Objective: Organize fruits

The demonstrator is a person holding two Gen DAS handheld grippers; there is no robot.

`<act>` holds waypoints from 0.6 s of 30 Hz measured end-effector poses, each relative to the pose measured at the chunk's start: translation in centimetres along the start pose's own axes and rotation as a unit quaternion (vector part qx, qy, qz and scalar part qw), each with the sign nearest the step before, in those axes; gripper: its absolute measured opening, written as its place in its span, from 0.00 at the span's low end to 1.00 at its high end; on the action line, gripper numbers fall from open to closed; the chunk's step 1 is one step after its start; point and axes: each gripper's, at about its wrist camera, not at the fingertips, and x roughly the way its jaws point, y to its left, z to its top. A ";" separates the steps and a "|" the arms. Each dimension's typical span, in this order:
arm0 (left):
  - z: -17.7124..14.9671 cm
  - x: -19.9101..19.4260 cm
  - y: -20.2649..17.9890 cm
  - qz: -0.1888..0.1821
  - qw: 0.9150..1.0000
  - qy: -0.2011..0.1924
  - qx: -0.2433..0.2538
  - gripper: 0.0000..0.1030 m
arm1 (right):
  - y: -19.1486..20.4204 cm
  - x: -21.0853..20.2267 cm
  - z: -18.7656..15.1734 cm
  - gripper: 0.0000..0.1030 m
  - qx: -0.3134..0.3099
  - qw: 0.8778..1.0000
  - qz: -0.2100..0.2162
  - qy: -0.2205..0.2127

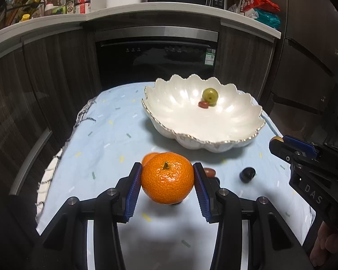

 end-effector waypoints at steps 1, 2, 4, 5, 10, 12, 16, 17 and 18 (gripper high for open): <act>0.2 0.0 0.1 0.000 1.000 -0.001 0.001 0.44 | 0.0 0.0 0.2 0.24 0.000 1.000 0.001 -0.001; 0.6 -0.1 0.1 0.002 1.000 -0.005 0.003 0.44 | 0.1 -0.1 0.5 0.24 0.000 1.000 0.002 -0.003; 1.0 -0.2 0.1 0.004 1.000 -0.011 0.007 0.44 | 0.3 -0.3 1.2 0.24 -0.002 1.000 0.005 -0.009; 1.4 -0.3 0.1 0.004 1.000 -0.014 0.008 0.44 | 0.3 -0.3 1.2 0.24 -0.002 1.000 0.005 -0.009; 3.1 0.0 0.1 0.001 1.000 -0.016 0.006 0.44 | 0.3 -0.6 2.6 0.24 0.000 1.000 0.009 -0.019; 3.8 0.1 0.1 0.001 1.000 -0.019 0.008 0.44 | 0.2 -0.7 3.1 0.24 0.001 1.000 0.010 -0.022; 5.4 0.5 -0.2 0.001 1.000 -0.024 0.014 0.44 | -0.1 -0.8 4.7 0.24 0.005 0.999 0.008 -0.031; 5.8 0.5 -0.2 0.000 1.000 -0.026 0.015 0.44 | -0.1 -0.8 4.7 0.24 0.005 0.999 0.008 -0.031; 6.3 0.6 -0.3 -0.001 1.000 -0.027 0.015 0.44 | -0.2 -0.8 5.0 0.24 0.006 0.999 0.007 -0.032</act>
